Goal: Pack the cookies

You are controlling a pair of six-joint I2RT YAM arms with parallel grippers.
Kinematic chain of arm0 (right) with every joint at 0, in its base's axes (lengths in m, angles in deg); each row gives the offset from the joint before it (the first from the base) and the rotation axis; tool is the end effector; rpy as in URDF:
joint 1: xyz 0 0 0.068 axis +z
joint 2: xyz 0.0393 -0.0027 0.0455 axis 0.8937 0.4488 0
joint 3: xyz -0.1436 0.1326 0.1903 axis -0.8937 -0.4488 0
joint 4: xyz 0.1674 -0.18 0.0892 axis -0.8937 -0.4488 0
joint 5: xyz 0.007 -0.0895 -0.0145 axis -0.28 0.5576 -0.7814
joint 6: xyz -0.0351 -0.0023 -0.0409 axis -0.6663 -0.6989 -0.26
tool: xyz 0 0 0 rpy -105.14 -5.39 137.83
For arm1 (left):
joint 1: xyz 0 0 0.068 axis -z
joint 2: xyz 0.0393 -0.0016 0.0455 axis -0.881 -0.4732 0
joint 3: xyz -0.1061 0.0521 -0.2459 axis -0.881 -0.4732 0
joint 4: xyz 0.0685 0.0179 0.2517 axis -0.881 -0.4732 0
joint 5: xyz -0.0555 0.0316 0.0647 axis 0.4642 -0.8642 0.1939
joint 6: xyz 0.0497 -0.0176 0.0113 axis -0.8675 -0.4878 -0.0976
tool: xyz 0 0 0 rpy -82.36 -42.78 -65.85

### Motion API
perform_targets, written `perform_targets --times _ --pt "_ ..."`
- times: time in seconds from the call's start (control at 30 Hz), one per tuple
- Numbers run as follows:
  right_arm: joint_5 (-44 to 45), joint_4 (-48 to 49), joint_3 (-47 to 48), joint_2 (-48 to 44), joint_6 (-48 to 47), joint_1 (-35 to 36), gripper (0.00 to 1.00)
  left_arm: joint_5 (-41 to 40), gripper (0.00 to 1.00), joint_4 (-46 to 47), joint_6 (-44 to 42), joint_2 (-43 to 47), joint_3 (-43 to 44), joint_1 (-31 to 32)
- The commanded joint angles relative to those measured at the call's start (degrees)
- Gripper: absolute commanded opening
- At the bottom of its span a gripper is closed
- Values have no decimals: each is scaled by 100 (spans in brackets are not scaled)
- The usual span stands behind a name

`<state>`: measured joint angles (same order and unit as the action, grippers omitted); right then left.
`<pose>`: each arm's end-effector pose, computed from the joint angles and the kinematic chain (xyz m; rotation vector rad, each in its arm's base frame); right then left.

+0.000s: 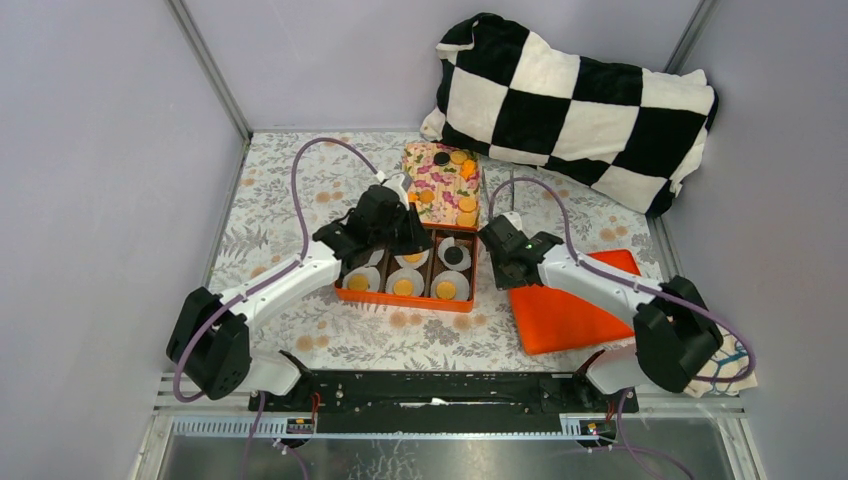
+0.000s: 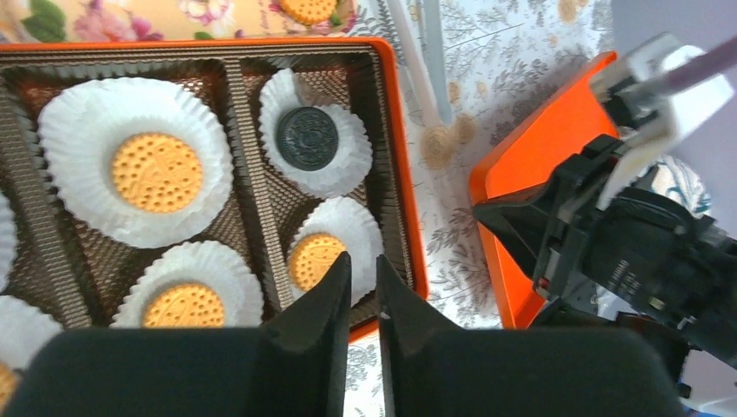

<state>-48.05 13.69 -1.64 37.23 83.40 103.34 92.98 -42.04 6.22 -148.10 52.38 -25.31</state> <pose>0.2190 0.1699 0.2002 -0.2750 2.5846 -0.0164 0.2446 -0.1874 0.2664 0.0575 2.3468 -0.8561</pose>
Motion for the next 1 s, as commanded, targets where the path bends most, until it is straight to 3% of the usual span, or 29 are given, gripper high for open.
perform_targets --times 0.0,0.17,0.4,0.53,0.97 --pt "-249 -367 559 -684 -310 13 0 541 27 600 -242 -219 5 5" --pt "-1332 -326 892 -1206 -876 31 0 1566 54 1296 -86 -868 269 -44" --pt "-2280 -400 1369 -1165 -1357 191 0 2746 65 2294 557 -1714 685 -255" --pt "-2533 -311 1484 -1045 -1467 340 0 3187 67 2822 980 -1892 693 -406" --pt "-2676 -109 1909 -688 -1843 633 0 3820 69 3095 1261 -1942 279 -533"
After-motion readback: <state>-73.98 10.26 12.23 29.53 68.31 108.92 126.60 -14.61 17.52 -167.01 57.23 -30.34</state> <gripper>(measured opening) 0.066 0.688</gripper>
